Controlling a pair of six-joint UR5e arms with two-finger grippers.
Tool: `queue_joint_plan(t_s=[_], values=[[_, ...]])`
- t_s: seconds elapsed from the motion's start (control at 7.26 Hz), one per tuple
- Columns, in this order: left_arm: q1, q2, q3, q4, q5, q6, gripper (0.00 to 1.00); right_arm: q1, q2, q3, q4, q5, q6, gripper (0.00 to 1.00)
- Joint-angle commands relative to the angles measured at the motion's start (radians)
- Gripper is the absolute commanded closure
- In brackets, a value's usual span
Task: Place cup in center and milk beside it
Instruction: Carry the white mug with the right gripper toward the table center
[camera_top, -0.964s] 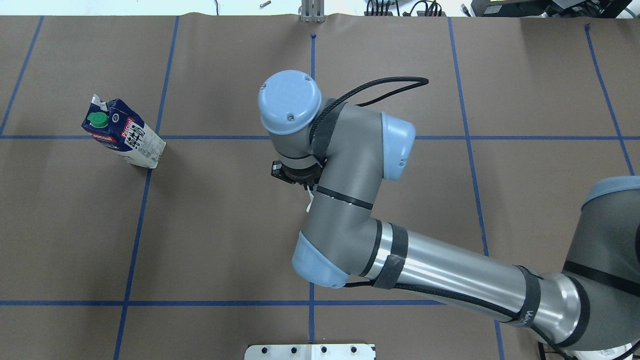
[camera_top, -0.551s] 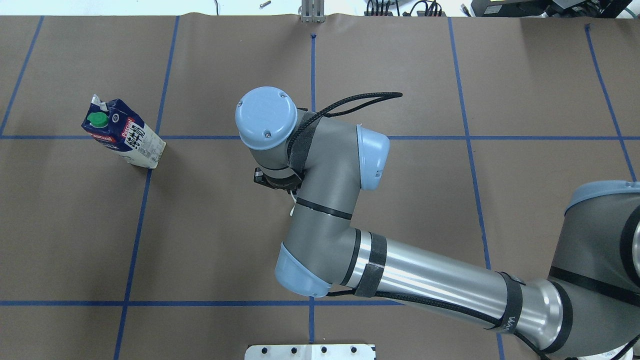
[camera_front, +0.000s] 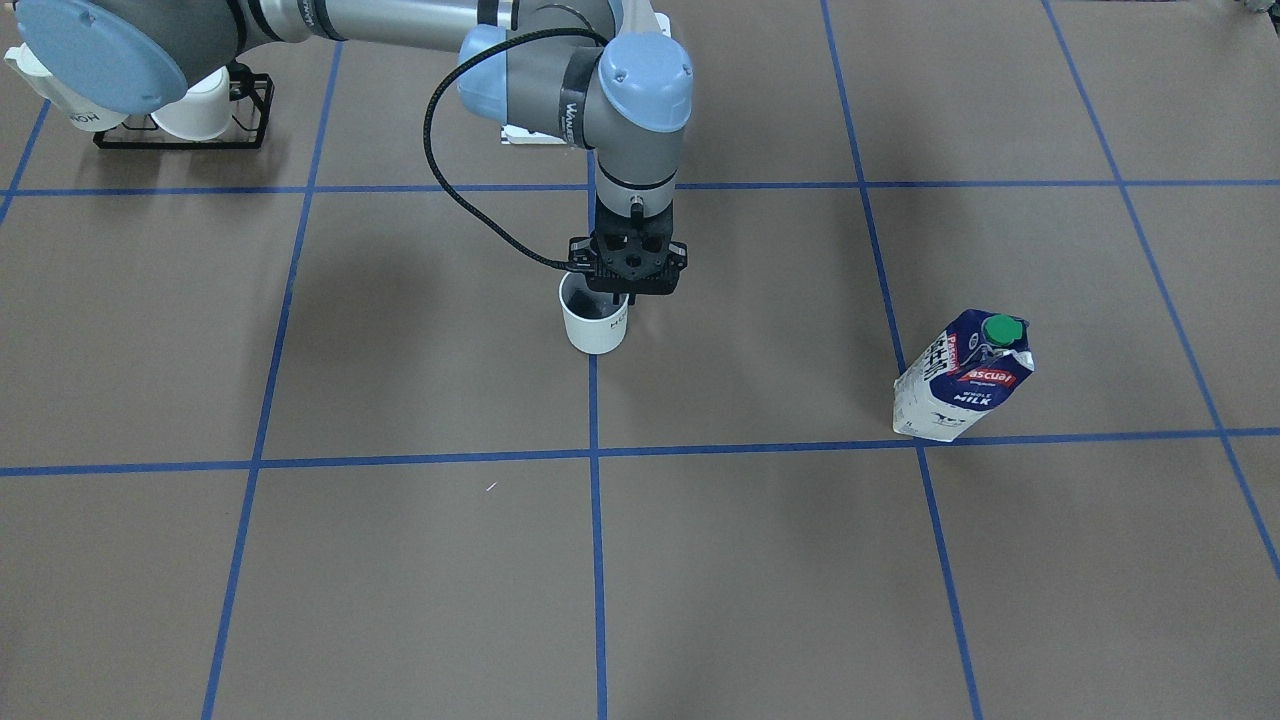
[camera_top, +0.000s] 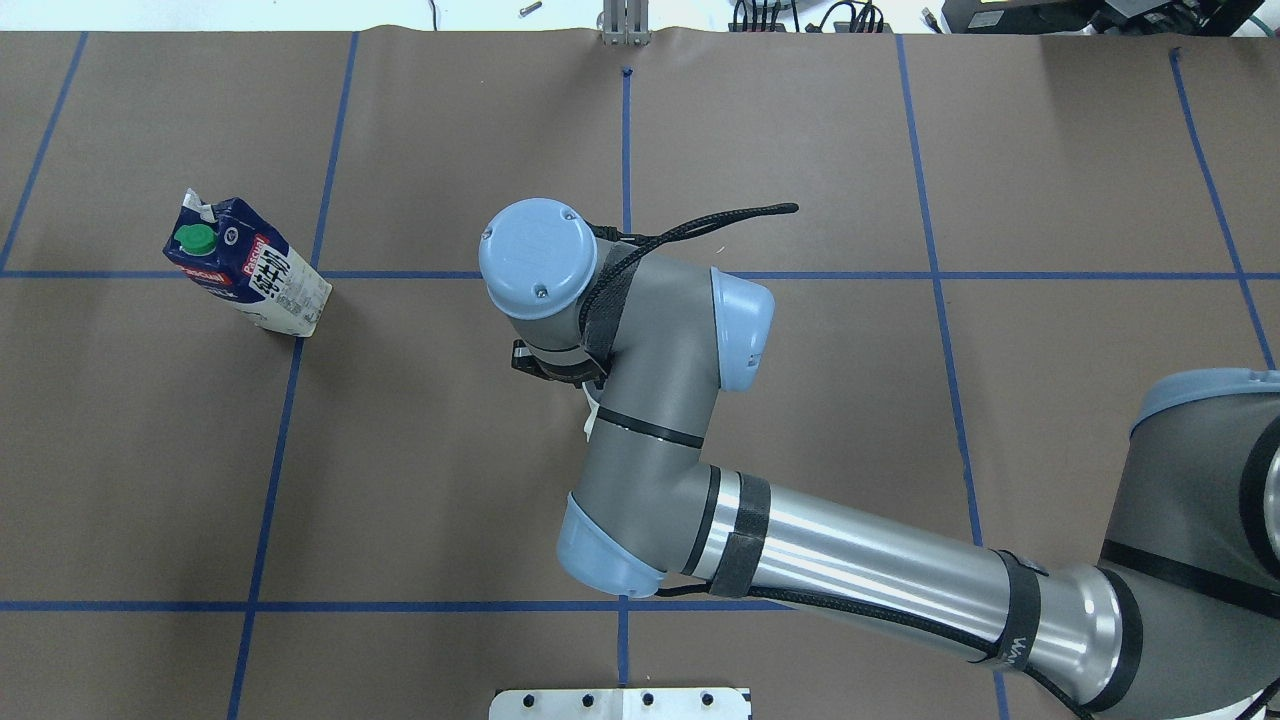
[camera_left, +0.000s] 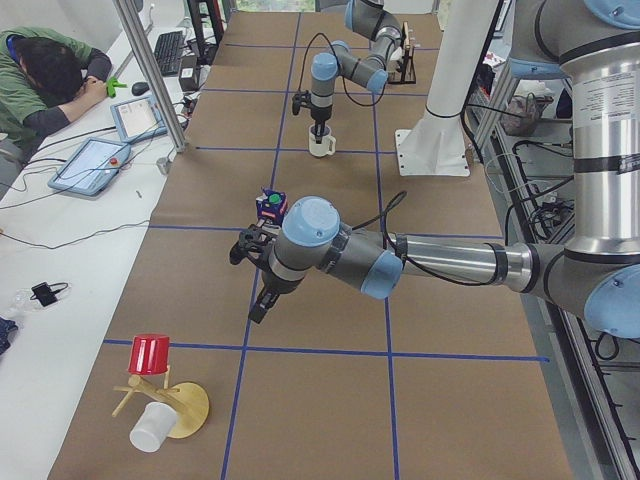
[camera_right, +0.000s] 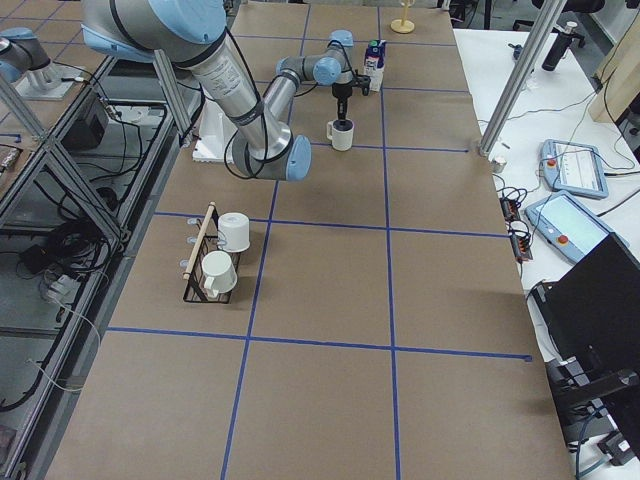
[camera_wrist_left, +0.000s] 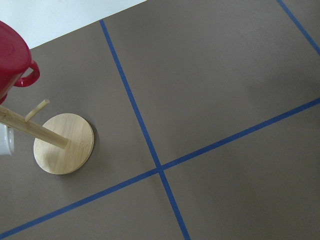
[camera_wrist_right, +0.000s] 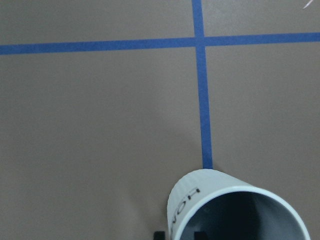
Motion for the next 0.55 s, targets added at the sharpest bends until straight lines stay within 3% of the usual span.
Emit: queue_joint_plan(t_s=[0.0, 0.14, 0.41], values=[[0.000, 0.001, 0.001, 0.002, -0.001, -0.001, 0.02, 0.027, 0.010, 0.066, 0.001, -0.033, -0.004, 0.02], [0.000, 0.000, 0.001, 0.002, -0.001, 0.000, 0.02, 0.077, 0.011, 0.131, -0.001, -0.023, -0.016, 0.01], [0.002, -0.002, -0.004, 0.000, -0.031, -0.001, 0.02, 0.241, -0.010, 0.186, -0.002, 0.121, -0.121, 0.01]])
